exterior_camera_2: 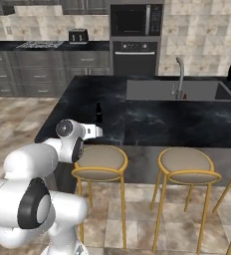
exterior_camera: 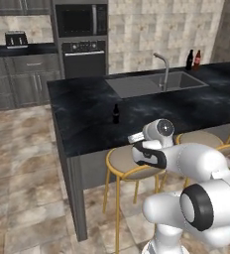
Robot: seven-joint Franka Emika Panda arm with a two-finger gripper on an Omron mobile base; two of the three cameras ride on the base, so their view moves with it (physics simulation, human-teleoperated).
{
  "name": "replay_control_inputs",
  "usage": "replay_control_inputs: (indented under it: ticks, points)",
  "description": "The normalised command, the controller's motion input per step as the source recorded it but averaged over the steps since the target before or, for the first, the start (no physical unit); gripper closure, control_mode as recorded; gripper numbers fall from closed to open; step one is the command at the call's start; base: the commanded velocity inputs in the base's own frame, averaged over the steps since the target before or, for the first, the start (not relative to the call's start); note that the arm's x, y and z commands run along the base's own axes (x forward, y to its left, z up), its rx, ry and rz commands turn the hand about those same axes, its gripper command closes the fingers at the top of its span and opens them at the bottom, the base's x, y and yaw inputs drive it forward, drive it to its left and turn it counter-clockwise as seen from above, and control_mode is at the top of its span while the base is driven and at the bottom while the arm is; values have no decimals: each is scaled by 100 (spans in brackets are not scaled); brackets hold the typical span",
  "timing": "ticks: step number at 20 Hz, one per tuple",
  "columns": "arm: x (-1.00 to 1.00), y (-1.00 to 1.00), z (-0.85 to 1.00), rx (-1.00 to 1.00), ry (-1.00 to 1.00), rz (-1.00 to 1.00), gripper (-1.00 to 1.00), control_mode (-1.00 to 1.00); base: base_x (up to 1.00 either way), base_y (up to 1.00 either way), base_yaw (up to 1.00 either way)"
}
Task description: Place the large bottle from the dining counter next to the other large bottle outside the sink, and place the small bottle from the dining counter next to the other small bottle inside the sink.
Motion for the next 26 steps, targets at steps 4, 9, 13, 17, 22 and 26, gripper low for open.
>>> replay_control_inputs:
  ticks: [4, 9, 13, 17, 22, 26]
  points:
    - [0, 0, 0, 0, 0, 0, -100, 100, 28, 0, 7]
    - [0, 0, 0, 0, 0, 0, -100, 100, 27, 0, 9]
    - [0, 0, 0, 0, 0, 0, -100, 100, 36, -2, 8]
    - [0, 0, 0, 0, 0, 0, -100, 100, 49, -5, 5]
    - [0, 0, 0, 0, 0, 0, -100, 100, 49, -5, 4]
    - [0, 0, 0, 0, 0, 0, -100, 100, 33, -2, 4]
